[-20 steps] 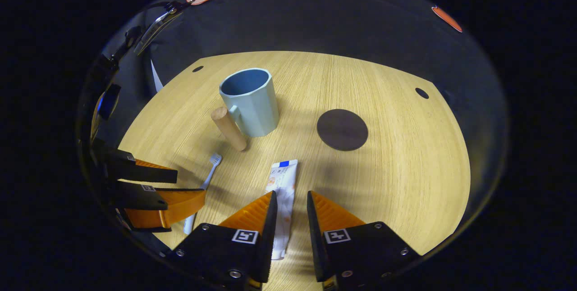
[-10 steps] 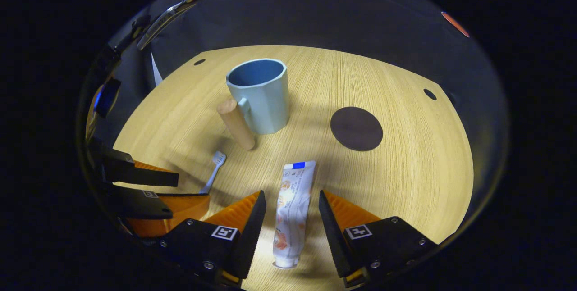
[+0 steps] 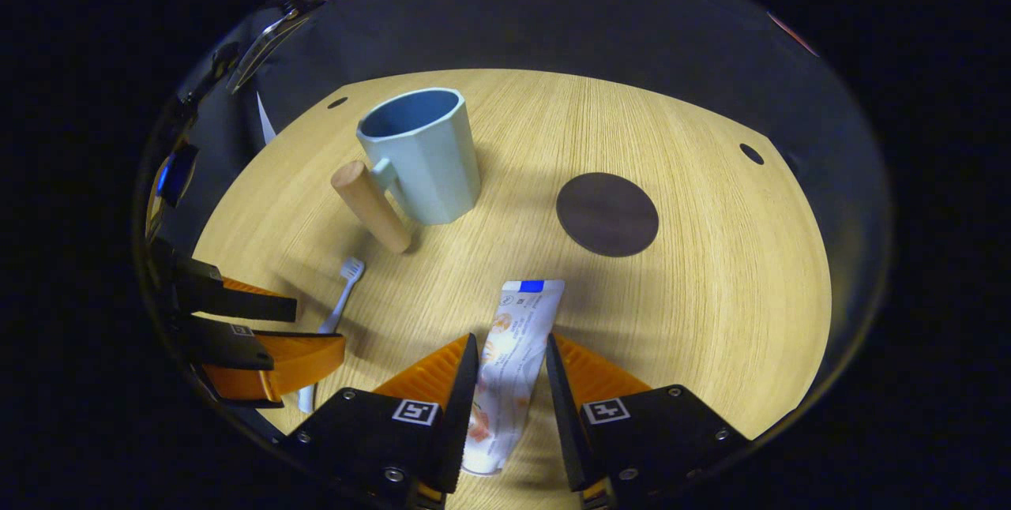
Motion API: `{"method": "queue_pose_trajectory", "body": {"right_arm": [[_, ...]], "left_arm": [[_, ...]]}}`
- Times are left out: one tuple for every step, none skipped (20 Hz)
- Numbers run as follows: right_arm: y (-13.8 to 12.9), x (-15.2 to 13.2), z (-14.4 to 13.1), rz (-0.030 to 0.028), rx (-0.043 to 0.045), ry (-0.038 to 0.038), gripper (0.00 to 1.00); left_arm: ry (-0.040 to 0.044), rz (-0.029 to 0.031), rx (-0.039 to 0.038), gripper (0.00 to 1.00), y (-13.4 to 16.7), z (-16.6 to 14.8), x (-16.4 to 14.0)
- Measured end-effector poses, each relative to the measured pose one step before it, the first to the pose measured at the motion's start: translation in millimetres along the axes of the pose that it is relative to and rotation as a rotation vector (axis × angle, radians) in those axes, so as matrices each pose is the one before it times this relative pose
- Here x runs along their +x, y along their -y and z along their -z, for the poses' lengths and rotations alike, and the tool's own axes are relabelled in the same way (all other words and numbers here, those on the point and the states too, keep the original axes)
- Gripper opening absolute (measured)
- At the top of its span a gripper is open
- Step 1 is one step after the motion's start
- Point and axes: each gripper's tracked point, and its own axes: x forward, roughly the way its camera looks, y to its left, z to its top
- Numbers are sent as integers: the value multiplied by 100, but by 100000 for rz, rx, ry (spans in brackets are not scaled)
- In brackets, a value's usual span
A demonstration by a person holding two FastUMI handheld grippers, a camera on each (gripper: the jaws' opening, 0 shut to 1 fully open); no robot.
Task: Put the toothbrush and toothpaste on the desktop into the cup, then pick up the cup and place it on the coaster on the desktop.
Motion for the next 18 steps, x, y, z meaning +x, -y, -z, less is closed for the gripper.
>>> {"method": "queue_pose_trajectory", "body": {"right_arm": [[535,-75,141,1136,-235,-65,48],[741,15,-59,1838,287,208,47],[355,59,123,1171,1168,-747,50],[9,289,306,595,441,-1157,45],[60,433,23,1002,-728,-240,45],[-74,200,64,-66,-1637,-774,45],[139,-299,-146,657,-440,1515,51],[-74,-162,79,-855,-332,-276,41],[-236,129,10,-1031,58,-157,43],[78,-9,-85,237,541,-30,36],[264,148,17,1024,1037,-148,22],[35,-34,-144,-528,-15,-81,19],[-49,123,82,-307,1059,109,16],[-9,-11,-75,-655,1029,321,14],[16,-76,45,-593,359,222,13],[19,-36,-38,-807,1231,272,12],[-58,47,136,-480,1194,-285,13],[-10,47,-71,-469,367,-63,12]], "left_arm": [[-172,28,-194,87,151,26,75],[-288,47,-282,87,144,-23,110],[-265,-166,53,90,148,-5,135],[-311,-251,351,87,214,22,133],[-126,-587,315,87,149,23,182],[-483,-1074,289,87,48,116,87],[514,-679,58,87,15,-169,39],[-176,-279,298,86,34,16,117],[-30,-633,722,86,-80,47,-45],[-233,-1116,1075,86,-144,69,106],[561,-1257,992,84,-131,18,69],[131,-818,793,82,-50,-82,218],[473,-95,-189,79,-56,-245,124],[189,-9,-279,65,-128,83,48],[399,-426,-255,53,-260,-210,-7],[-585,-190,1310,30,-75,142,-207],[484,876,222,22,-20,-202,-15],[-54,155,-367,11,-152,12,233]]}}
